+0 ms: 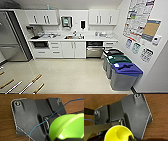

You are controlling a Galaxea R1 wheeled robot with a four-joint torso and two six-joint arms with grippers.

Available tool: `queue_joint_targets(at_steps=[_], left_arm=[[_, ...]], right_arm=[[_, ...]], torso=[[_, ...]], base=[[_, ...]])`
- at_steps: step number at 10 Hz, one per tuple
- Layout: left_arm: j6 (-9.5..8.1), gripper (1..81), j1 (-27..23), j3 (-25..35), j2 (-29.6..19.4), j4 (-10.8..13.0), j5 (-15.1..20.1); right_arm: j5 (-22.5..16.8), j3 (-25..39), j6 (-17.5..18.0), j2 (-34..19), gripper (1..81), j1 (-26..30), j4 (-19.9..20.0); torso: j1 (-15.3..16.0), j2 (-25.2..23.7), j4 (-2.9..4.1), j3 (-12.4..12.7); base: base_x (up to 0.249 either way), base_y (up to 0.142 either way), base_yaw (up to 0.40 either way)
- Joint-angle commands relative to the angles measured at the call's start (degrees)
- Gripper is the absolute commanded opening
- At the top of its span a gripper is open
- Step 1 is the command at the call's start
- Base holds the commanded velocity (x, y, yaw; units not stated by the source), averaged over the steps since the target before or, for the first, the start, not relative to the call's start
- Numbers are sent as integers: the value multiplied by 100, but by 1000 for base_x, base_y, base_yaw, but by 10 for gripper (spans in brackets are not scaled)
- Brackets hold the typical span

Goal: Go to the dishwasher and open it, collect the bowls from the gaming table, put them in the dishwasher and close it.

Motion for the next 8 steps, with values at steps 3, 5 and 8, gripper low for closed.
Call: queue_joint_targets(at_steps=[3, 5, 8], left_arm=[[18, 10, -126, -18, -52, 28, 164], [18, 10, -126, -18, -52, 37, 164], [9, 10, -126, -18, -52, 46, 164]], right_arm=[[-248, 15, -3, -11, 10, 181, -48], [-257, 15, -3, -11, 10, 181, -48], [-257, 15, -11, -11, 10, 198, -48]], torso=[[0, 0, 0, 0], [0, 0, 0, 0], [-1, 0, 0, 0]], base=[[137, 0, 0], [140, -32, 0], [140, -74, 0]])
